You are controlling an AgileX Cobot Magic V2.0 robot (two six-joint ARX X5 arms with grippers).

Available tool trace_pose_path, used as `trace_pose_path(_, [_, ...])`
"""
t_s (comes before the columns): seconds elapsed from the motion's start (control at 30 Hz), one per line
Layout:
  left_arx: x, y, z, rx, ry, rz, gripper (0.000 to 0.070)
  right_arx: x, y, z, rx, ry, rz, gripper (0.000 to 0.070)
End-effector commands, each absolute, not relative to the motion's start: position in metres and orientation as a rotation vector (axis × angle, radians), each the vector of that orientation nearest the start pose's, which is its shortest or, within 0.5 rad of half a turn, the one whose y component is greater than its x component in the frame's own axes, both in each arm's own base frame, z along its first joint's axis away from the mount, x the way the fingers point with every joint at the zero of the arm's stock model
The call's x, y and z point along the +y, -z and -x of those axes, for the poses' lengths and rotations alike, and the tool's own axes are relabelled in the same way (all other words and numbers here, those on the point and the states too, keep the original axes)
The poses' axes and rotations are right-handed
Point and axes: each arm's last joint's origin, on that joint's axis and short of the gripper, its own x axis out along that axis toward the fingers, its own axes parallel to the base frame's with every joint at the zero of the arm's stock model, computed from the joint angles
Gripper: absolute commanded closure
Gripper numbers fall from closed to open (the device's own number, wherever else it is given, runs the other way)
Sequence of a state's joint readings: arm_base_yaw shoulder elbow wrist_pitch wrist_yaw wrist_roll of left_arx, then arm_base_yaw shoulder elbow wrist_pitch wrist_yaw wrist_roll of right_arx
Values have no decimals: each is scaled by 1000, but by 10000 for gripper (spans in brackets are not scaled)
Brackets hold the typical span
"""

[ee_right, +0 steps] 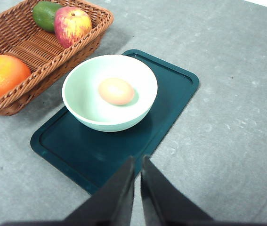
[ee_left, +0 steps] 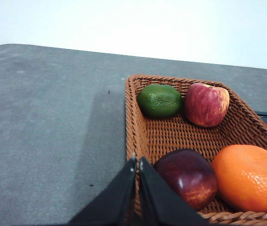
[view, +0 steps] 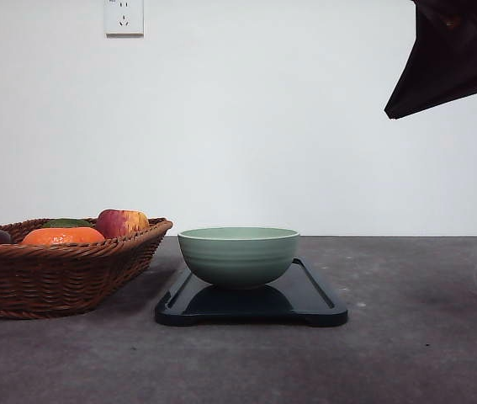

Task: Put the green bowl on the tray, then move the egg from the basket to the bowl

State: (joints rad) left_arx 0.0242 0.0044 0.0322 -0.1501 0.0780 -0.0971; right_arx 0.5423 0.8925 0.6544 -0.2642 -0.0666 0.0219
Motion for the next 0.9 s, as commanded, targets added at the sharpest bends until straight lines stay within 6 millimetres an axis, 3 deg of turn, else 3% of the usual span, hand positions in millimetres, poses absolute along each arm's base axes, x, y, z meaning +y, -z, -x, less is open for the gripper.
trace_pose_path(0.0, [0,-155,-96,131,48,104,700,102,-265,-164,491,-598,103,685])
trace_pose_path(0.27, [0,-155,-96,131,48,104,700,101,-266,-163,481,-597,113,685])
trace_pose_path(0.43, [0,-155,-96,131,48,104,700,82,-267,-162,390,-531,204,685])
trace_pose_path(0.7, [0,-155,-96,131,48,104,700,24,-221,-141,241,-219,102,685])
trace_pose_path(0.87, [0,-155,-96,131,48,104,700,6,-191,-120,128,-91,79,685])
